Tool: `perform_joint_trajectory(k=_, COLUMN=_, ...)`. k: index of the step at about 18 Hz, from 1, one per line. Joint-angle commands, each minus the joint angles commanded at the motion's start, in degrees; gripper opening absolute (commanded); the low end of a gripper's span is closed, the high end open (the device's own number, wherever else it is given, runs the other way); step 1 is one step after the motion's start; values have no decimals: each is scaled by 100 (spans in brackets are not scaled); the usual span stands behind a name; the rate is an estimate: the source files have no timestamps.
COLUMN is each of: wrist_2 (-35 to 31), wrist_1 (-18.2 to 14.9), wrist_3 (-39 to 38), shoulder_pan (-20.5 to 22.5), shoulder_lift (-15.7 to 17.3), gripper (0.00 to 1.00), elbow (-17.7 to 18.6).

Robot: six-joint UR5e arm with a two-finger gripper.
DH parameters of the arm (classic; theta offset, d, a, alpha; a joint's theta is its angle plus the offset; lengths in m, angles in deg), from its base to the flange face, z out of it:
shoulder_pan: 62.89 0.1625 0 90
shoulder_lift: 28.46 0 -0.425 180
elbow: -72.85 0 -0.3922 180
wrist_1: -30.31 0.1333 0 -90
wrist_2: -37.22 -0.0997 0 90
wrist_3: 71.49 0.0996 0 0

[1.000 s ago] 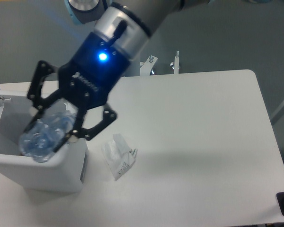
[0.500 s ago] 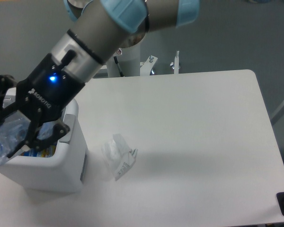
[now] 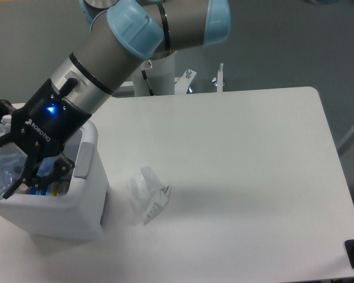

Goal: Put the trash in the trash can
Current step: 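Lower the bottle into the bin and open the gripper, then move the open gripper over the crumpled white tissue and lower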

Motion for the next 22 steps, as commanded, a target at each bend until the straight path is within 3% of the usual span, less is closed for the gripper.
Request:
perform_joint_trajectory(k=5, wrist_2=0, wrist_1=0, wrist_3=27, shoulder_pan=237, shoulder_lift=35, gripper=86, elbow=176)
perform_joint_trajectory(k=8, wrist_2=0, wrist_1=0, wrist_3=27, shoulder_pan=544, shoulder_lift=219, gripper=88, elbow=317)
perform_joint_trajectory(k=14, wrist_2=0, wrist_1=-18, wrist_3=27, shoulder_pan=1239, shoulder_lift=290, gripper=98, elbow=203)
perform_joint_trajectory(k=20, wrist_2=-61, wrist_1=-53, wrist_3=27, shoulder_pan=1477, shoulder_lift=247, gripper=99, elbow=229)
perform_joint_trajectory(k=22, wrist_2=-551, wrist_1=-53, wrist_3=27, shoulder_pan=1486, shoulder_lift=194, gripper=100, elbow=334)
